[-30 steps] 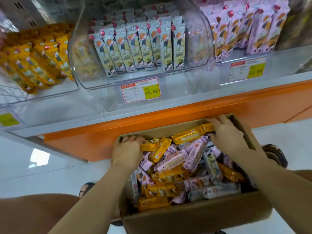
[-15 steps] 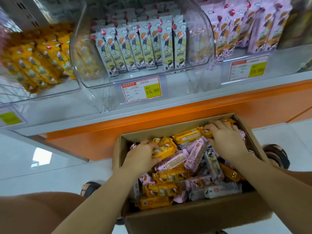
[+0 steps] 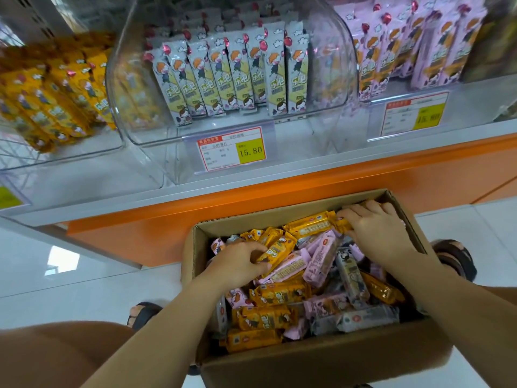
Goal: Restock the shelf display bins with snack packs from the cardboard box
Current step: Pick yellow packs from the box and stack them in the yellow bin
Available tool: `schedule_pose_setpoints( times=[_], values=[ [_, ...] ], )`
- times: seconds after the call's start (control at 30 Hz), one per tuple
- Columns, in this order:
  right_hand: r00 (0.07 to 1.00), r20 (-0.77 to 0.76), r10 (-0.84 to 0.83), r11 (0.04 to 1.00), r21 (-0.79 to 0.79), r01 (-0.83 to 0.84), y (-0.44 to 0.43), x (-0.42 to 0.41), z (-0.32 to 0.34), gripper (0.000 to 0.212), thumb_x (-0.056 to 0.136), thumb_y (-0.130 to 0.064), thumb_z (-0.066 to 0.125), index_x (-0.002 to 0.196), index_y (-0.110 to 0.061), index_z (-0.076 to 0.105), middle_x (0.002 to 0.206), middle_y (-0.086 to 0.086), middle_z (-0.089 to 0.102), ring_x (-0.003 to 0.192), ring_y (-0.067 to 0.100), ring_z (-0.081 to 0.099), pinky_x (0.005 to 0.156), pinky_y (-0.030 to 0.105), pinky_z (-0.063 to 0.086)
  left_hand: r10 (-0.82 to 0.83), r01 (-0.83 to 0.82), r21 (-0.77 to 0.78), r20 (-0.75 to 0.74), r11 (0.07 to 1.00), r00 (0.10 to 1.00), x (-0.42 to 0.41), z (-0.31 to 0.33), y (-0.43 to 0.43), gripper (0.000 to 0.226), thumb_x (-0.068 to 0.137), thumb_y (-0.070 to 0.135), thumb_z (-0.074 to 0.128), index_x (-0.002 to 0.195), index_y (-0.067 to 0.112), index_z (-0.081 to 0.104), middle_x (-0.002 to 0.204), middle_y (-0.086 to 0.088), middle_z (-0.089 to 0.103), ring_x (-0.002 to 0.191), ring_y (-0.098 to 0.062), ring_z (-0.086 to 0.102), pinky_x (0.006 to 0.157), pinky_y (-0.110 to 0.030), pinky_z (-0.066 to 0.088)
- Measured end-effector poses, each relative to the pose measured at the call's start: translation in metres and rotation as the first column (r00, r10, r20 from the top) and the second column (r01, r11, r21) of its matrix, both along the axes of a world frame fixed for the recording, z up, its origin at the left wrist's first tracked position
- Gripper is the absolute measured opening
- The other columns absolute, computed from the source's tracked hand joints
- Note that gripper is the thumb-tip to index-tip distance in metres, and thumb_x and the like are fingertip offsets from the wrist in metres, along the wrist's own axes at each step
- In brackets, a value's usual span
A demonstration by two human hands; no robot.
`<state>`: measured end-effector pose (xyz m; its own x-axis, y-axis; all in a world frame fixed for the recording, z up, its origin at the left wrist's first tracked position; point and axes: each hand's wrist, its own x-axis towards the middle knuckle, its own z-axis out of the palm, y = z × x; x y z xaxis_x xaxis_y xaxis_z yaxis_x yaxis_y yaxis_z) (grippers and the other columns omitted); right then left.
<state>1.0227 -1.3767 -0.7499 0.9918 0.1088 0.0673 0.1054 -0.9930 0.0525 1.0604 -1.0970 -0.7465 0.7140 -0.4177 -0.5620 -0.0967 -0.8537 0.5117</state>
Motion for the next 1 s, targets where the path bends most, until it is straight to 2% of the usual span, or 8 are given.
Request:
schedule_pose_setpoints(
  times=[0.1,0.2,0.4,0.53,0.63,0.7,0.8,1.0],
  values=[
    [0.989,-0.081,0.122,0.986,0.127,-0.111,0.03,-0.002,0.02,0.047,0.068,-0.021,0.084,0.112,-0.021,0.067,0.112,0.0,0.068,0.099,0.026,0.062,0.082,0.042,0.047,0.016,-0.017,-0.024,-0.044,1.0,0.999,0.003,-0.002,-0.004,0.05,0.092,0.038,0.06,0.139,0.025,0.046,0.149,-0.002,0.039,0.133,-0.02,0.041,0.097,-0.024,0.034],
    [0.919,-0.246,0.308,0.922,0.314,-0.225,0.06,-0.014,0.024,0.045,0.091,-0.016,0.06,0.134,-0.025,0.052,0.144,-0.006,0.044,0.129,0.019,0.045,0.102,0.036,0.033,0.048,-0.051,-0.034,-0.075,0.998,0.996,0.006,-0.003,-0.006,0.048,0.087,0.04,0.066,0.131,0.029,0.05,0.146,-0.001,0.043,0.129,-0.02,0.044,0.1,-0.028,0.039],
    [0.884,-0.34,0.32,0.879,0.455,-0.143,0.06,-0.028,0.016,0.042,0.093,-0.015,0.055,0.133,-0.029,0.05,0.148,-0.014,0.034,0.117,0.011,0.051,0.087,0.028,0.046,-0.047,0.047,0.017,-0.015,0.999,0.999,-0.002,0.001,-0.012,0.047,0.08,0.037,0.073,0.118,0.033,0.045,0.139,-0.001,0.035,0.115,-0.025,0.051,0.095,-0.039,0.046],
    [0.903,-0.354,0.242,0.837,0.547,-0.01,0.055,-0.041,0.017,0.034,0.091,-0.014,0.06,0.123,-0.026,0.057,0.129,-0.009,0.049,0.097,0.009,0.057,0.086,0.032,0.049,-0.137,0.136,0.065,0.021,0.989,0.99,-0.012,0.008,-0.015,0.056,0.079,0.035,0.07,0.126,0.034,0.04,0.131,-0.002,0.04,0.079,-0.015,0.055,0.081,-0.035,0.044],
    [0.905,-0.359,0.228,0.806,0.591,0.032,0.063,-0.051,0.017,0.031,0.09,-0.012,0.062,0.12,-0.021,0.061,0.121,-0.005,0.055,0.099,0.009,0.058,0.089,0.025,0.048,-0.165,0.162,0.054,0.05,0.985,0.985,-0.02,0.016,-0.009,0.059,0.08,0.032,0.069,0.129,0.03,0.039,0.133,-0.003,0.043,0.063,-0.009,0.047,0.067,-0.029,0.038],
    [0.895,-0.376,0.241,0.805,0.592,0.032,0.071,-0.056,0.017,0.032,0.089,-0.011,0.063,0.119,-0.02,0.062,0.118,-0.003,0.059,0.101,0.009,0.058,0.088,0.021,0.047,-0.155,0.152,0.046,0.066,0.987,0.986,-0.026,0.024,0.0,0.06,0.079,0.029,0.07,0.131,0.028,0.04,0.135,-0.001,0.041,0.068,-0.009,0.048,0.064,-0.028,0.039],
    [0.852,-0.425,0.306,0.827,0.562,-0.017,0.087,-0.06,0.015,0.037,0.088,-0.012,0.063,0.124,-0.021,0.06,0.12,-0.002,0.063,0.106,0.011,0.058,0.089,0.023,0.047,-0.103,0.103,0.003,0.074,0.995,0.992,-0.039,0.034,0.017,0.06,0.077,0.027,0.071,0.13,0.029,0.042,0.14,0.001,0.039,0.098,-0.016,0.055,0.081,-0.032,0.049],
    [0.817,-0.427,0.387,0.899,0.372,-0.231,0.118,-0.059,0.003,0.063,0.084,-0.03,0.069,0.14,-0.03,0.042,0.144,-0.005,0.043,0.128,0.018,0.043,0.103,0.033,0.039,0.162,-0.138,-0.226,0.092,0.964,0.982,-0.064,0.038,0.044,0.057,0.075,0.028,0.071,0.126,0.034,0.046,0.145,0.004,0.039,0.125,-0.015,0.048,0.097,-0.034,0.048]
  ],
)
